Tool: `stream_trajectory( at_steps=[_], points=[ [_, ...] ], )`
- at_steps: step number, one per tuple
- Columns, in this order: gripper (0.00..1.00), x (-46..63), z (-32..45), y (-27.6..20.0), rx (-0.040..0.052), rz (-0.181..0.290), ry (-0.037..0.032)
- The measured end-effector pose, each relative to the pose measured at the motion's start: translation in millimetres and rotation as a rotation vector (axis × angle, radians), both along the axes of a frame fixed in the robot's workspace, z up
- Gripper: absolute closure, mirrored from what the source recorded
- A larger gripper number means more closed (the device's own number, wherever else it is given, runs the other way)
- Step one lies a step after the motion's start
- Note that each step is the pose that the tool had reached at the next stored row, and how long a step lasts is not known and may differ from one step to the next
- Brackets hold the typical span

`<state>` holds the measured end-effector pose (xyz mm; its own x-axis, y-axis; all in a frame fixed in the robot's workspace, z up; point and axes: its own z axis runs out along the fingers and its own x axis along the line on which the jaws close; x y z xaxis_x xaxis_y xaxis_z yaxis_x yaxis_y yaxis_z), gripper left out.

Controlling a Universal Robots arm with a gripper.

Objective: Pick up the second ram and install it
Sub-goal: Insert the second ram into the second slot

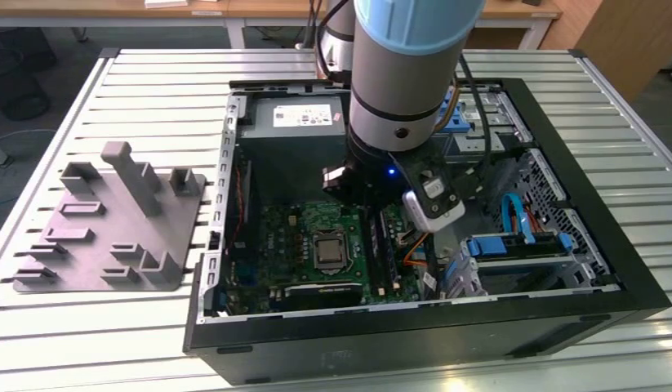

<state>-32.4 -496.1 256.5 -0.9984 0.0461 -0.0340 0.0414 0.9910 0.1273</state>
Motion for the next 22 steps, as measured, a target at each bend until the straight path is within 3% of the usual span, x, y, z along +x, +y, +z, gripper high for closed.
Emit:
stream_trajectory(
  at_steps=[16, 22],
  points=[
    [0.86, -0.7, -7.1, -0.4, 0.0000, 0.000, -0.0001],
    [0.86, -3.3, -11.6, -4.1, -0.0007, 0.000, -0.0001]
  ],
)
